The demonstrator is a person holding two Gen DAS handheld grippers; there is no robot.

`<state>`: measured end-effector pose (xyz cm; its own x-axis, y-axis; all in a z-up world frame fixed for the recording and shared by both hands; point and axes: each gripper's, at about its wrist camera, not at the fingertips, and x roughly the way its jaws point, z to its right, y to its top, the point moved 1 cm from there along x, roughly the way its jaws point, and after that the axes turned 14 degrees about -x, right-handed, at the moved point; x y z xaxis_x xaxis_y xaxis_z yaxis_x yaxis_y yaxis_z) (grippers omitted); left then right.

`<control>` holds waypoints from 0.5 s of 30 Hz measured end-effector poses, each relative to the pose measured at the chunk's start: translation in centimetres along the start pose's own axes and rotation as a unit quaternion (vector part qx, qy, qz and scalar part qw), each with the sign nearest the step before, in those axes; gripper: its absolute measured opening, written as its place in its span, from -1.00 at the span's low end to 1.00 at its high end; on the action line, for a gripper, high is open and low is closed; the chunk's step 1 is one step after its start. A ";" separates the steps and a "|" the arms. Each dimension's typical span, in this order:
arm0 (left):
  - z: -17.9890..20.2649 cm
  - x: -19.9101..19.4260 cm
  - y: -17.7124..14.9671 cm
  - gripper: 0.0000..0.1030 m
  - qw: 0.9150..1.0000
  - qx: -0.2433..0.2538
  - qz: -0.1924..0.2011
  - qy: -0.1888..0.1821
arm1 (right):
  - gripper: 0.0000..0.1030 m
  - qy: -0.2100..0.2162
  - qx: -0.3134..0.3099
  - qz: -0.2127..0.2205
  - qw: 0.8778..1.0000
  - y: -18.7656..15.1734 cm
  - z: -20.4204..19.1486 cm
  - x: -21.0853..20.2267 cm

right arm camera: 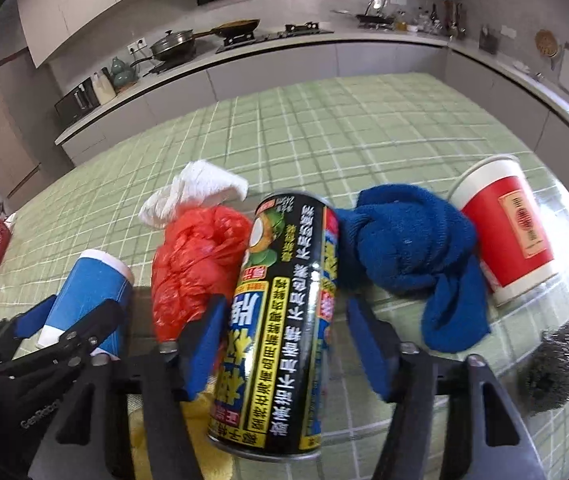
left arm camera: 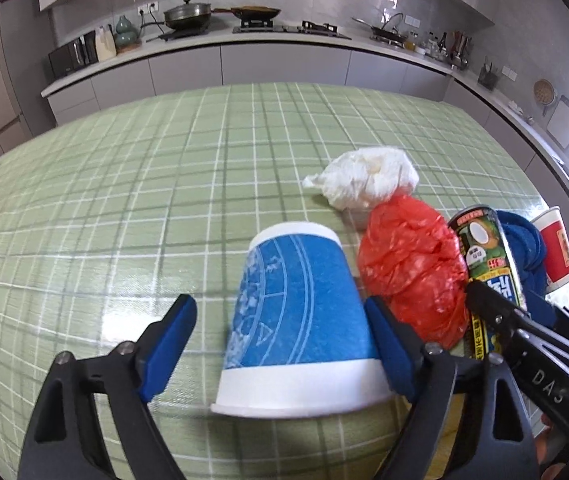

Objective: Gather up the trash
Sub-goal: 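Grasp the blue paper cup with the left tool while the right tool grasps the black spray can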

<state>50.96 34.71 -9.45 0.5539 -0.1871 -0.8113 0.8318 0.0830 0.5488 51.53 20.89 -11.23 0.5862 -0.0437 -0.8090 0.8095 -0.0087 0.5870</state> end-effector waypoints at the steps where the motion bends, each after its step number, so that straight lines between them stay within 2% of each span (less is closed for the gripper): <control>1: 0.0 0.1 -0.1 0.68 1.000 -0.001 -0.003 0.000 | 0.12 0.001 -0.001 -0.002 1.000 0.0 -0.1 0.1; 4: -0.1 0.4 -0.2 0.66 1.000 -0.003 -0.009 0.000 | 0.11 0.003 -0.002 -0.001 1.000 0.0 -0.2 0.3; 6: -0.3 0.4 -0.3 0.33 1.000 -0.005 -0.011 -0.008 | 0.10 0.006 -0.003 0.001 1.000 -0.1 -0.1 0.2; 15: -0.5 -1.0 -0.4 0.26 1.000 -0.007 0.003 -0.024 | 0.08 0.004 -0.017 0.026 1.000 0.0 -0.2 -1.3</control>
<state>50.06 35.37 -8.99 0.5576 -0.2335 -0.7966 0.8286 0.0977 0.5513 50.72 21.17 -10.17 0.6269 -0.0345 -0.7783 0.7791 0.0267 0.6263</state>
